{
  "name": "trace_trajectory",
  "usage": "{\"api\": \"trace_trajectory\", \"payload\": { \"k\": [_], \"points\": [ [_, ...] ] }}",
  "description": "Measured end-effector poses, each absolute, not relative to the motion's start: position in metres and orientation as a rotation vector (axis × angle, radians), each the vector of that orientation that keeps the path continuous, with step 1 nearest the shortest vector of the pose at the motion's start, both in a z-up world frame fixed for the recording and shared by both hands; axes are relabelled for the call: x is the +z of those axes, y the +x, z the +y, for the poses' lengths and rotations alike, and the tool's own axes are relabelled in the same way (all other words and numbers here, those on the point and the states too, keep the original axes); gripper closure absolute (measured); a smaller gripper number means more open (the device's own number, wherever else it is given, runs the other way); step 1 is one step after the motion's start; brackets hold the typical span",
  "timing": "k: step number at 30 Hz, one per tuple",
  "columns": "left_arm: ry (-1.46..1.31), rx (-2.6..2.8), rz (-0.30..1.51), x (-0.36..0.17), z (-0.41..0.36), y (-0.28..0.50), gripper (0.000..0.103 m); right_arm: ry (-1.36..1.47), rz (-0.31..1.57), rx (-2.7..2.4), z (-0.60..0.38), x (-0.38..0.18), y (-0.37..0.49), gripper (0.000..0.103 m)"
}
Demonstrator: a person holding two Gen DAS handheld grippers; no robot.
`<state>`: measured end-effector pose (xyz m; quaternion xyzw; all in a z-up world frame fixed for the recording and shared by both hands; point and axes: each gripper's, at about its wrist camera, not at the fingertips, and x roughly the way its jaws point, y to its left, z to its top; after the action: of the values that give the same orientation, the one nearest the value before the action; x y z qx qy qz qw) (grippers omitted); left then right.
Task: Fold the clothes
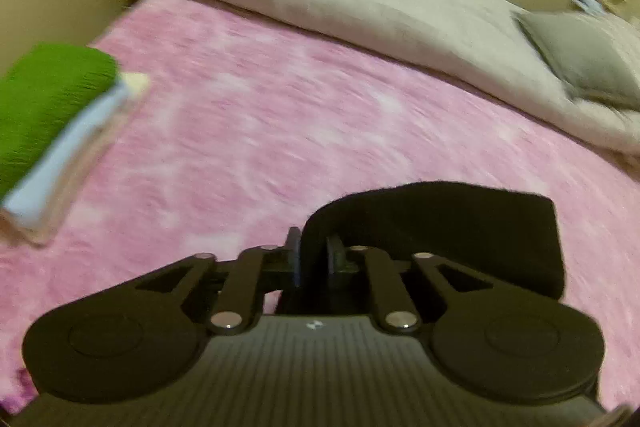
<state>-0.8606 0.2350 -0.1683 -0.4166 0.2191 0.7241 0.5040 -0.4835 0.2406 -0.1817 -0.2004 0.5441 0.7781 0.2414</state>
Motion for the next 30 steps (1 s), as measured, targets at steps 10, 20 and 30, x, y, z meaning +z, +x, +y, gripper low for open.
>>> {"api": "trace_trajectory", "payload": {
  "k": [10, 20, 30],
  "points": [
    [-1.448, 1.771, 0.461, -0.230, 0.115, -0.861, 0.074, -0.846, 1.389, 1.595, 0.259, -0.231, -0.408, 0.039],
    [-1.724, 1.844, 0.202, -0.285, 0.050, -0.790, 0.067, -0.869, 1.485, 1.394, 0.321, -0.261, -0.303, 0.039],
    [-1.701, 1.981, 0.061, -0.322, 0.079, -0.788, 0.095, -0.967, 1.474, 1.413, 0.364, -0.281, -0.297, 0.039]
  ]
}}
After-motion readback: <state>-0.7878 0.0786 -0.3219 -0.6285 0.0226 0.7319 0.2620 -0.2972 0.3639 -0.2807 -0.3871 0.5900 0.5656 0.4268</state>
